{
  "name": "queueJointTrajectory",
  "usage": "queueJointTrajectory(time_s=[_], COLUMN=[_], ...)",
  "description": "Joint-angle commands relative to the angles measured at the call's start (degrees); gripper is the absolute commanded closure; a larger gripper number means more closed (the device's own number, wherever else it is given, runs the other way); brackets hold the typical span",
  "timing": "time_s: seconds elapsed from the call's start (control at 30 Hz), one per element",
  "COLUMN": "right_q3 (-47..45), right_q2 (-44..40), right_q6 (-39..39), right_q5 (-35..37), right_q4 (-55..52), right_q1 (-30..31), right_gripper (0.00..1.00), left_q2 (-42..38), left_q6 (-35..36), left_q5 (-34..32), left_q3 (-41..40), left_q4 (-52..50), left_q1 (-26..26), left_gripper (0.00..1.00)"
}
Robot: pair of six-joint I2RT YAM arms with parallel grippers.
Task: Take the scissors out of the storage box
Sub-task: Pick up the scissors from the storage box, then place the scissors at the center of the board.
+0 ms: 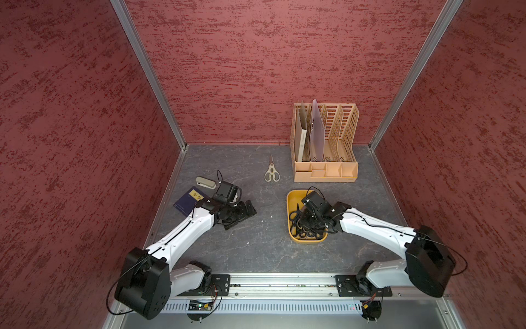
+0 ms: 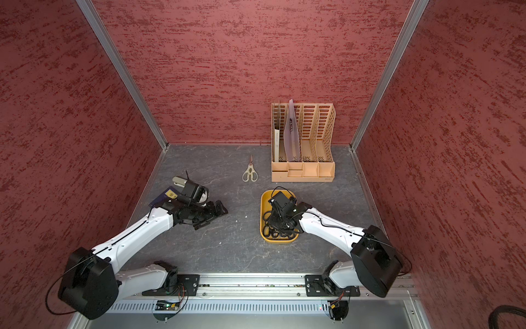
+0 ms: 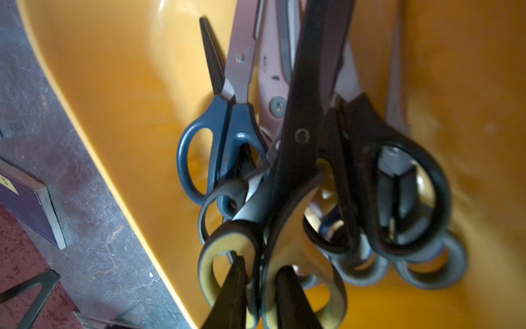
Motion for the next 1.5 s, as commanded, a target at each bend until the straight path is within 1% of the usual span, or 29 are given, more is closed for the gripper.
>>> queueJointTrajectory(time_s=[0.0,0.13,0.27,0.33,0.4,0.5,0.7,0.9,1.07,1.47], right_q3=[3.06,7.27,14.30,19.50,24.73,31.96,41.91,50.24,52.47,49.54], right_q2=[-2.82,-1.99,2.40,5.74,11.09,18.09,30.17,40.14,44.21,47.02], right_q6=[-1.82,-4.05,-6.79,-8.73,-10.69,-13.03,-16.26,-21.91,-23.89,-23.41], right_q5=[3.16,3.62,3.89,4.69,5.30,4.49,2.16,2.60,3.90,4.14], right_q4=[-5.14,-8.56,-9.79,-11.03,-12.04,-12.44,-11.53,-16.70,-19.50,-17.02], right_q1=[0.50,1.65,3.94,5.44,6.65,7.87,8.87,8.89,8.89,8.40], right_gripper=[0.85,0.85,0.85,0.85,0.85,0.85,0.85,0.84,0.84,0.82], left_q2=[-0.24,-0.16,-0.08,-0.16,-0.38,-1.17,-4.30,-6.86,-7.17,-6.24], left_q6=[1.15,2.10,2.08,2.11,2.43,3.24,4.19,4.58,6.03,7.64], left_q5=[1.65,2.28,4.09,5.09,5.32,5.60,5.33,5.51,5.15,5.51], left_q3=[-0.68,-1.06,-2.41,-3.19,-3.57,-3.88,-4.76,-6.43,-6.65,-6.66], left_q4=[0.83,0.91,1.66,2.02,1.57,0.55,-1.88,-2.96,-4.04,-4.13], left_q1=[1.50,2.79,4.51,5.31,5.97,6.84,8.19,10.00,11.23,13.13], left_gripper=[0.00,0.00,0.00,0.00,0.00,0.00,0.00,0.00,0.00,0.00])
